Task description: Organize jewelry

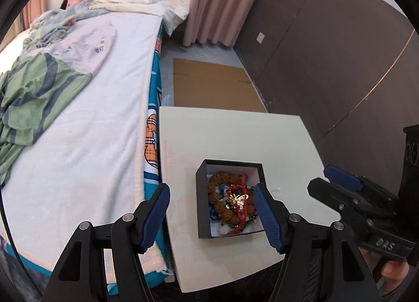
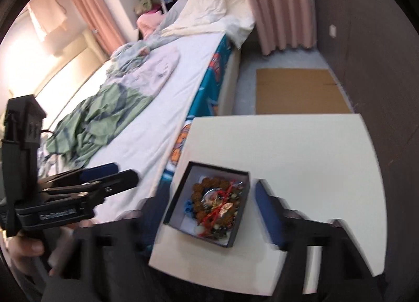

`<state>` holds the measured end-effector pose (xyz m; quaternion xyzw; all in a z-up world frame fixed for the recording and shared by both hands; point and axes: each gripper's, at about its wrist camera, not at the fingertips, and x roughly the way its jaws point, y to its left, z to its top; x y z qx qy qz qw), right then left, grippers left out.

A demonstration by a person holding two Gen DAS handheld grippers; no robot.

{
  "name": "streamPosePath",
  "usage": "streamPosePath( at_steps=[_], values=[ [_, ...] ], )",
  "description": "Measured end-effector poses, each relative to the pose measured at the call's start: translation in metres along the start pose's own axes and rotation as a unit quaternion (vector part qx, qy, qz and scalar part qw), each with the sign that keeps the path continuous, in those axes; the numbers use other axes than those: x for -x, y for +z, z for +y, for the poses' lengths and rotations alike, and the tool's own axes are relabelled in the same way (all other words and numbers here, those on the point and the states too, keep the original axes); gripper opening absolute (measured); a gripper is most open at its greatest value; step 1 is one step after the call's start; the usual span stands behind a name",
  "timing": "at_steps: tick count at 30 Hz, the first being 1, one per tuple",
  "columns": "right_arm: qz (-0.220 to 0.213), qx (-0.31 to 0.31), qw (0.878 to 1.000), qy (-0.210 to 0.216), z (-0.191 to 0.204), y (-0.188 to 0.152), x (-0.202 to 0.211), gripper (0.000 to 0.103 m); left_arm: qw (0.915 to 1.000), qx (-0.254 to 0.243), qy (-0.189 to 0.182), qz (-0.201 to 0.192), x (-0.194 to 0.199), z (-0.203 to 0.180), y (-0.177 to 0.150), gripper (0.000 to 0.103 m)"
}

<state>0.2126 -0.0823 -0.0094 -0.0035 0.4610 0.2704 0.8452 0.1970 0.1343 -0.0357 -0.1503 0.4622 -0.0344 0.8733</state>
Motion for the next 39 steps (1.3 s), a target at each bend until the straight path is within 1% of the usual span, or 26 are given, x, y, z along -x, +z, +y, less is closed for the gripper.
streamPosePath(
  at_steps=[5, 11, 14, 16, 18, 21, 23, 25, 29, 31, 34, 35, 36, 37, 39],
  values=[
    [0.004, -0.031, 0.999, 0.002, -0.013, -0.009, 0.005, 0.070, 0.9999, -0.010, 0.003, -0.012, 0.010, -0.004, -0.006, 0.067],
    [0.001, -0.050, 0.999, -0.002, -0.027, -0.022, 0.022, 0.070, 0.9995, -0.013, 0.007, -0.027, 0.023, -0.012, -0.018, 0.068],
    [-0.004, -0.051, 0.999, -0.005, -0.031, -0.028, 0.033, 0.070, 0.9990, -0.015, 0.008, -0.042, 0.034, -0.019, -0.023, 0.073],
    [-0.007, -0.051, 0.999, -0.010, -0.032, -0.033, 0.042, 0.070, 0.9984, -0.019, 0.009, -0.053, 0.041, -0.024, -0.027, 0.080],
    [-0.012, -0.053, 0.998, -0.011, -0.034, -0.037, 0.052, 0.070, 0.9976, -0.024, 0.010, -0.064, 0.050, -0.030, -0.031, 0.082],
    [-0.022, -0.051, 0.998, -0.023, -0.037, -0.043, 0.069, 0.070, 0.9956, -0.028, 0.014, -0.088, 0.063, -0.039, -0.040, 0.083],
    [-0.031, -0.049, 0.998, -0.031, -0.038, -0.048, 0.082, 0.074, 0.9942, -0.030, 0.015, -0.102, 0.072, -0.045, -0.046, 0.088],
    [-0.042, -0.048, 0.997, -0.042, -0.039, -0.052, 0.096, 0.079, 0.9930, -0.033, 0.008, -0.113, 0.081, -0.051, -0.052, 0.094],
    [-0.062, -0.046, 0.996, -0.053, -0.040, -0.063, 0.123, 0.080, 0.9895, -0.048, 0.011, -0.136, 0.099, -0.065, -0.065, 0.098],
    [-0.065, -0.046, 0.995, -0.056, -0.041, -0.069, 0.132, 0.080, 0.9868, -0.057, 0.013, -0.151, 0.109, -0.072, -0.073, 0.103],
    [-0.071, -0.045, 0.995, -0.055, -0.041, -0.079, 0.146, 0.080, 0.9833, -0.064, 0.015, -0.170, 0.124, -0.080, -0.084, 0.103],
    [-0.076, -0.043, 0.995, -0.057, -0.040, -0.082, 0.151, 0.081, 0.9824, -0.066, 0.012, -0.174, 0.129, -0.082, -0.088, 0.103],
    [-0.080, -0.040, 0.994, -0.059, -0.038, -0.085, 0.156, 0.088, 0.9816, -0.069, 0.011, -0.178, 0.133, -0.084, -0.092, 0.103],
    [-0.086, -0.034, 0.994, -0.063, -0.036, -0.089, 0.162, 0.098, 0.9808, -0.072, 0.011, -0.181, 0.136, -0.085, -0.095, 0.103],
    [-0.095, -0.027, 0.993, -0.065, -0.032, -0.094, 0.171, 0.101, 0.9786, -0.078, 0.014, -0.190, 0.145, -0.089, -0.103, 0.103]
  ],
)
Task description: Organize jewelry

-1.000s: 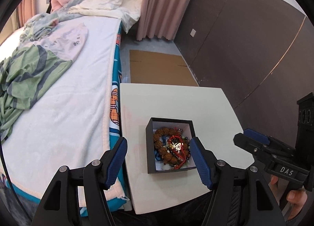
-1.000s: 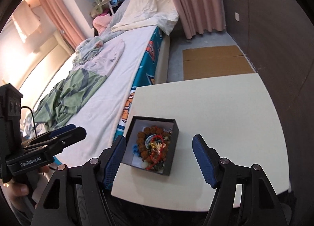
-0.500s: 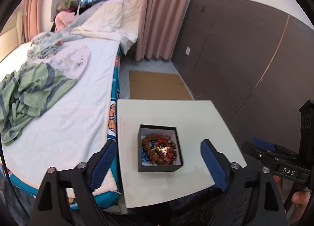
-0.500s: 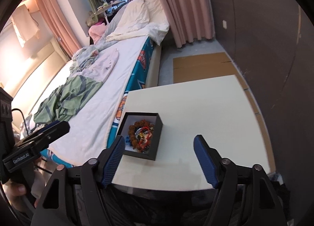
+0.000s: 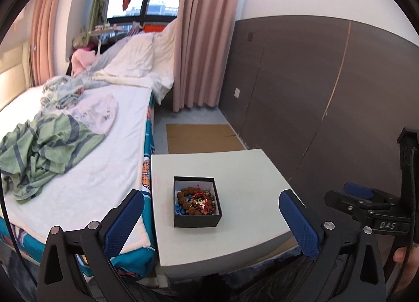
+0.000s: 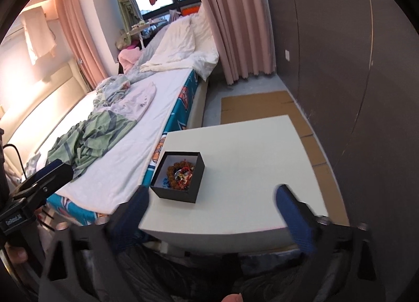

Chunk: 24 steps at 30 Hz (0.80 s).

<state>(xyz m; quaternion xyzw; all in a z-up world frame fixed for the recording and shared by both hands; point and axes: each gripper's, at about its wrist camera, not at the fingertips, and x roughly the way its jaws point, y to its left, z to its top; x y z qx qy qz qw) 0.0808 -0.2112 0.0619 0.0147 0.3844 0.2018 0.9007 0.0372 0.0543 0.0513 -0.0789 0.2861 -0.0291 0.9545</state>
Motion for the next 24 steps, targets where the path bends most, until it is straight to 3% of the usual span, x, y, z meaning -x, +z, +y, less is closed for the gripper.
streamPosePath(
  at_steps=[17, 24],
  values=[
    [-0.076, 0.036, 0.996, 0.005, 0.010, -0.049, 0.096, 0.103, 0.9971, -0.046, 0.014, -0.059, 0.086, -0.034, -0.047, 0.103],
    [-0.084, 0.050, 0.995, 0.005, 0.014, -0.063, 0.111, 0.103, 0.9959, -0.052, 0.023, -0.071, 0.105, -0.040, -0.059, 0.103]
  ],
)
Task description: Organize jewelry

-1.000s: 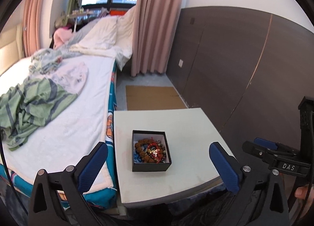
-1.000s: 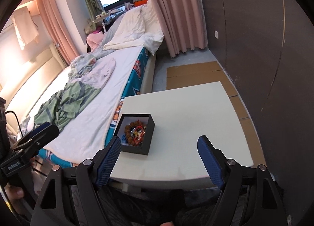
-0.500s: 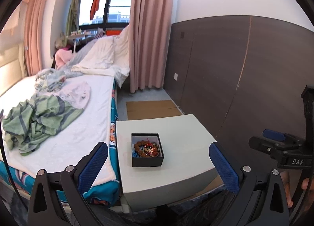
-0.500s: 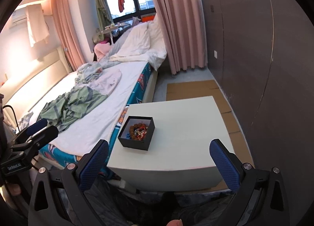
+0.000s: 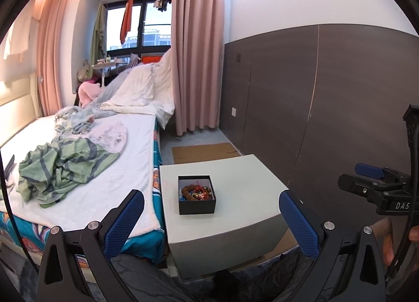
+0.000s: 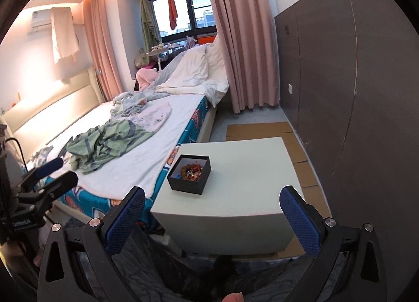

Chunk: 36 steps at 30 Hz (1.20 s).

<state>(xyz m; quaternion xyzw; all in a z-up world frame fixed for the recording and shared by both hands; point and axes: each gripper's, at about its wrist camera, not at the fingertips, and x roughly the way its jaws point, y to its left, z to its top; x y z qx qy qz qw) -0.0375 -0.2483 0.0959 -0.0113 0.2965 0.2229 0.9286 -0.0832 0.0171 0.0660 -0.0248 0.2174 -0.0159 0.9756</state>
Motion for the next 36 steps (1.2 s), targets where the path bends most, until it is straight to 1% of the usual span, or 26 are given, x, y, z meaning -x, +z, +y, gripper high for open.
streamPosePath(
  at_steps=[4, 9, 17, 26, 30, 36],
  values=[
    [-0.004, 0.002, 1.000, -0.001, 0.000, -0.004, 0.004, 0.103, 1.0000, 0.002, 0.004, -0.005, 0.002, 0.001, 0.001, 0.103],
    [-0.006, -0.003, 1.000, -0.001, -0.002, -0.005, 0.004, 0.103, 1.0000, 0.003, -0.002, 0.000, 0.000, 0.002, -0.001, 0.103],
    [0.003, -0.015, 1.000, -0.005, -0.007, -0.010, -0.006, 0.103, 1.0000, 0.007, -0.005, 0.005, -0.009, 0.001, -0.006, 0.103],
    [0.001, -0.013, 1.000, -0.001, -0.011, -0.012, -0.010, 0.103, 0.9999, 0.008, 0.003, 0.013, -0.019, 0.000, -0.007, 0.103],
    [-0.003, -0.015, 1.000, 0.002, -0.010, -0.015, -0.012, 0.103, 0.9998, 0.010, 0.004, 0.014, -0.019, 0.001, -0.008, 0.103],
    [0.003, -0.017, 1.000, 0.001, -0.009, -0.018, -0.013, 0.103, 0.9998, 0.005, 0.007, 0.017, -0.019, -0.001, -0.011, 0.103]
  ],
)
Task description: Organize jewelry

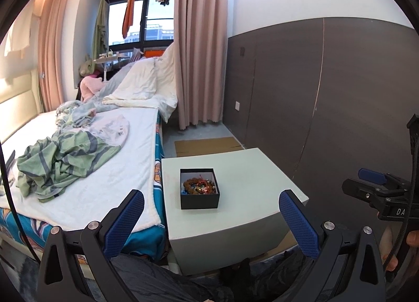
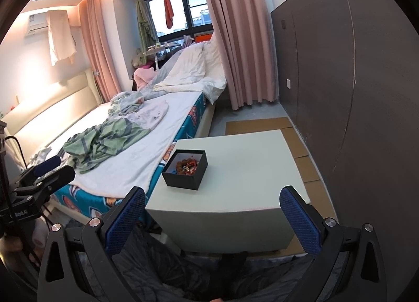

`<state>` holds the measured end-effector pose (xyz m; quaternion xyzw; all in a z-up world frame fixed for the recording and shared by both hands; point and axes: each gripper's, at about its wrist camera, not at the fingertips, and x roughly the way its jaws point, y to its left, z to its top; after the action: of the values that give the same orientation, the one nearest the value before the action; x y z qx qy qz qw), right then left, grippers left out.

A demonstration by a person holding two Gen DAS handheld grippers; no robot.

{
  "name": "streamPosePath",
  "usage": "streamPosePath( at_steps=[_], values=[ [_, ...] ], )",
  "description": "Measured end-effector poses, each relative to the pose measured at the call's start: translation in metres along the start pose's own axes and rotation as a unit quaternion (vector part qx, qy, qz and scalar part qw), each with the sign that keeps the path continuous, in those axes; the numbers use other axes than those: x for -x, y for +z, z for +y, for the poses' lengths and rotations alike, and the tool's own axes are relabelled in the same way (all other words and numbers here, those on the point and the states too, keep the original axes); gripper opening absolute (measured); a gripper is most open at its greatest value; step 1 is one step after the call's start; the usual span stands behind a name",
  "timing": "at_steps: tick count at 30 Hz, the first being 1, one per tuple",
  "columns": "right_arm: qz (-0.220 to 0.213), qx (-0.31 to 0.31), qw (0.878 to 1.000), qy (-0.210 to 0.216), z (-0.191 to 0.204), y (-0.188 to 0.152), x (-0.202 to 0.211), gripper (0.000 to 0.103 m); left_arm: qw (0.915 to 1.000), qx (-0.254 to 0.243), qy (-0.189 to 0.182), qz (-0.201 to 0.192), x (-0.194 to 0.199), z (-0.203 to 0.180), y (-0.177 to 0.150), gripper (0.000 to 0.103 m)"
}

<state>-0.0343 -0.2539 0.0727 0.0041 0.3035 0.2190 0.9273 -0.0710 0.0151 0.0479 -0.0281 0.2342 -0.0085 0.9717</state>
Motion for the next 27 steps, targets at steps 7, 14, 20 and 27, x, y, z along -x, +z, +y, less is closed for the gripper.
streamPosePath(
  at_steps=[7, 14, 20, 27],
  values=[
    [-0.003, -0.003, 1.000, -0.003, -0.0001, -0.0004, 0.0001, 0.103, 1.0000, 0.004, 0.002, -0.005, 0.0042, 0.0028, -0.0009, 0.103],
    [0.000, -0.008, 1.000, -0.002, 0.0005, -0.0057, -0.0009, 0.103, 1.0000, 0.003, 0.004, -0.005, 0.0067, 0.0019, -0.0025, 0.103],
    [-0.002, -0.007, 1.000, 0.000, 0.0027, -0.0074, -0.0001, 0.103, 1.0000, 0.003, 0.004, -0.005, 0.0072, 0.0017, -0.0035, 0.103],
    [-0.001, -0.007, 1.000, 0.001, 0.0033, -0.0073, 0.0004, 0.103, 1.0000, 0.002, 0.004, -0.004, 0.0078, 0.0017, -0.0041, 0.103]
  ],
)
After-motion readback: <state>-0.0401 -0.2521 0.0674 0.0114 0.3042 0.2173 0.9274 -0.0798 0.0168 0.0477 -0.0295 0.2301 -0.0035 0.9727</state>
